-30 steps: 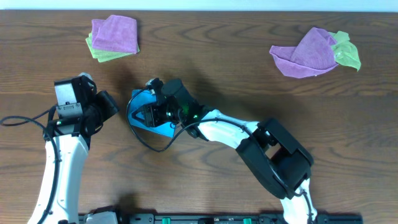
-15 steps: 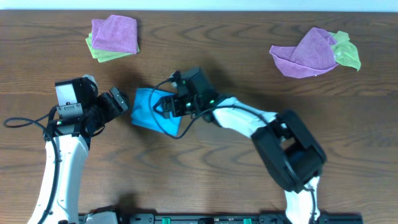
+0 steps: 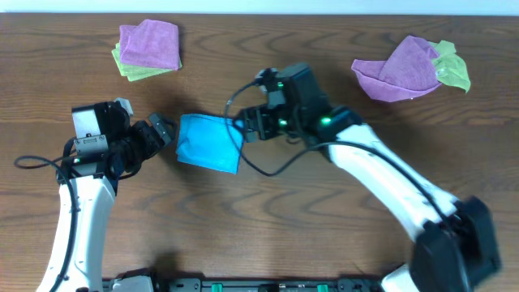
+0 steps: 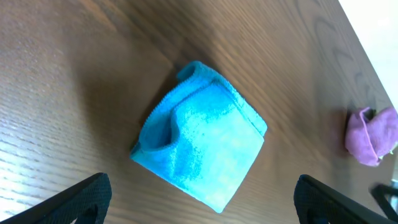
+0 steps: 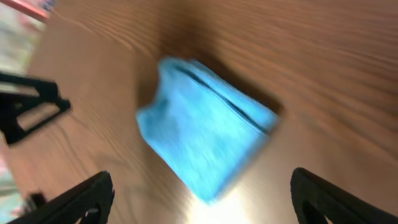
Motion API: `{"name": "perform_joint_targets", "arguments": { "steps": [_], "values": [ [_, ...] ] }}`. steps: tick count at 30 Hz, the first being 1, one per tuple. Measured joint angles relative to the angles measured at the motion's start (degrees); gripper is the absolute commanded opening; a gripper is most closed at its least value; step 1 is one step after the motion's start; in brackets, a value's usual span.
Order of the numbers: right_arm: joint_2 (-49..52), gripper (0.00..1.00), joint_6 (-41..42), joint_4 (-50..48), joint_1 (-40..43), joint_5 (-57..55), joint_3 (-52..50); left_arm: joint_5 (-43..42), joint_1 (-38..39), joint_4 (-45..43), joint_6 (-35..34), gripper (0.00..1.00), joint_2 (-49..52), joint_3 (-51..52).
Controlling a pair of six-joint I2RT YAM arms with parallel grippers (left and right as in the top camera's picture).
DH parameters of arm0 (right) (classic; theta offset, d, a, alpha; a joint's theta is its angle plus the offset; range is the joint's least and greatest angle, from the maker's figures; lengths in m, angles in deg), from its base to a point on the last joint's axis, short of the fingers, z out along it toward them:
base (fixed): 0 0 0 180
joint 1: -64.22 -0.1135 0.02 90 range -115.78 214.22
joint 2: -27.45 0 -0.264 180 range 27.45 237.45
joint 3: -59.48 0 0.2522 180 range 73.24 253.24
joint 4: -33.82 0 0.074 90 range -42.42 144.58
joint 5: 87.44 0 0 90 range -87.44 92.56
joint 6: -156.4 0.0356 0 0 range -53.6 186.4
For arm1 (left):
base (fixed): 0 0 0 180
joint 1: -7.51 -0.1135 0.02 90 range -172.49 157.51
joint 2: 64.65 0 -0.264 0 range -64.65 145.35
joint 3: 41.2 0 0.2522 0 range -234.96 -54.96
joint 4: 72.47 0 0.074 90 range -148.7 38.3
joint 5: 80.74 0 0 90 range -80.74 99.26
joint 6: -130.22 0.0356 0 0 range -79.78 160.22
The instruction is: Fold the cloth
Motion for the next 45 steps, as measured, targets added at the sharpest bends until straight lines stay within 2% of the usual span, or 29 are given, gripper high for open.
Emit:
{"name": "perform_joint_targets", "arguments": {
  "steps": [4,8,18,25,27,35,45],
  "values": [
    [-7.1,0.81,-5.7,8.7,2.8,-1.0,0.0,-1.0,0.0,3.6,-0.7,0.95,0.0,-0.3],
    [-16.7,0.80,-9.2,12.9,6.9,-1.2,-3.4,-2.9,0.0,4.5,-0.9,0.95,-0.1,0.3],
    [-45.7,0.88,-11.7,14.0,25.8,3.8,-24.4,-7.1,0.1,-2.6,-5.0,0.95,-0.2,7.0],
    [-61.4,0.92,-11.7,18.6,37.6,9.5,-32.0,-7.8,1.1,-8.1,-10.1,0.95,-0.2,10.9],
    [-63.5,0.99,-11.7,19.7,39.3,10.3,-33.1,-7.8,1.2,-8.7,-11.2,0.95,-0.2,11.9],
    [-64.3,0.99,-11.8,20.7,40.3,11.1,-34.0,-7.2,1.4,-10.1,-12.9,0.95,0.9,13.8],
    [-64.3,0.99,-11.8,20.7,40.3,11.3,-34.0,-6.4,3.5,-18.3,-14.0,0.95,10.1,13.9]
  ]
}}
